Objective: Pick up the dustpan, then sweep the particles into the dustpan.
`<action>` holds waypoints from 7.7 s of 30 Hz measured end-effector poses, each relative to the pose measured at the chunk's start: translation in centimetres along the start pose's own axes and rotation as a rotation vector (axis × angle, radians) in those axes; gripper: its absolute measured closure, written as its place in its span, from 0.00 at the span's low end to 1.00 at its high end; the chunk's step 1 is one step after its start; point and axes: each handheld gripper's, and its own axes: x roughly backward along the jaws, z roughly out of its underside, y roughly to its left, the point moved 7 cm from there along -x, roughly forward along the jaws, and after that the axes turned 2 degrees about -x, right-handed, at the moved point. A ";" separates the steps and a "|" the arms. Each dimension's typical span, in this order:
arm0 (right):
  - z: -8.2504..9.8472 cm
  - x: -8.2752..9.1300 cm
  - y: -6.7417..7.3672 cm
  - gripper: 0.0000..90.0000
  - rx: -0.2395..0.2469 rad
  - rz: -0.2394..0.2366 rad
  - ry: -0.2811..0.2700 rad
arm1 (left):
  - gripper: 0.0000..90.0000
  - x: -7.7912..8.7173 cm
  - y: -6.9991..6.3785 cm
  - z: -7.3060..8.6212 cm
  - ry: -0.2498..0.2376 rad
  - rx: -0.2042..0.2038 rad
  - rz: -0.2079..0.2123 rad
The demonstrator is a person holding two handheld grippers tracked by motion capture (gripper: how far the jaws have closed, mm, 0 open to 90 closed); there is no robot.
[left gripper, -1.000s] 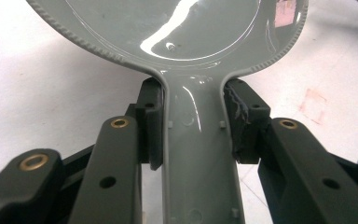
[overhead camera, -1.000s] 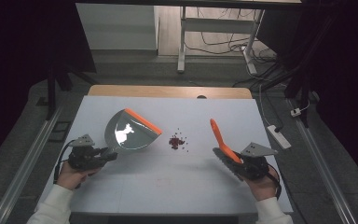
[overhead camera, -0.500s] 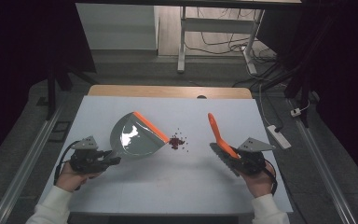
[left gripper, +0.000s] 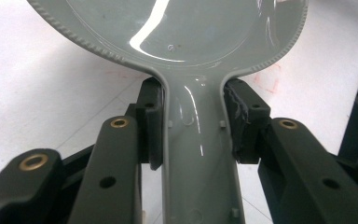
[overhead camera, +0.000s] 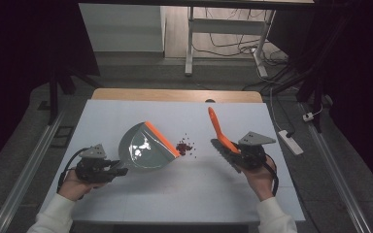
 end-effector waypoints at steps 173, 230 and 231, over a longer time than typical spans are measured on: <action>-4.6 -13.3 13.2 0.78 0.277 -0.317 0.100 | 0.69 -4.8 -0.4 1.7 0.213 0.006 0.071; -3.6 -15.6 3.8 0.78 0.149 -0.094 0.158 | 0.69 -4.7 -0.5 1.7 0.211 0.001 0.069; -3.6 -15.5 4.0 0.78 0.150 -0.104 0.156 | 0.69 -4.7 -0.5 1.7 0.211 0.001 0.069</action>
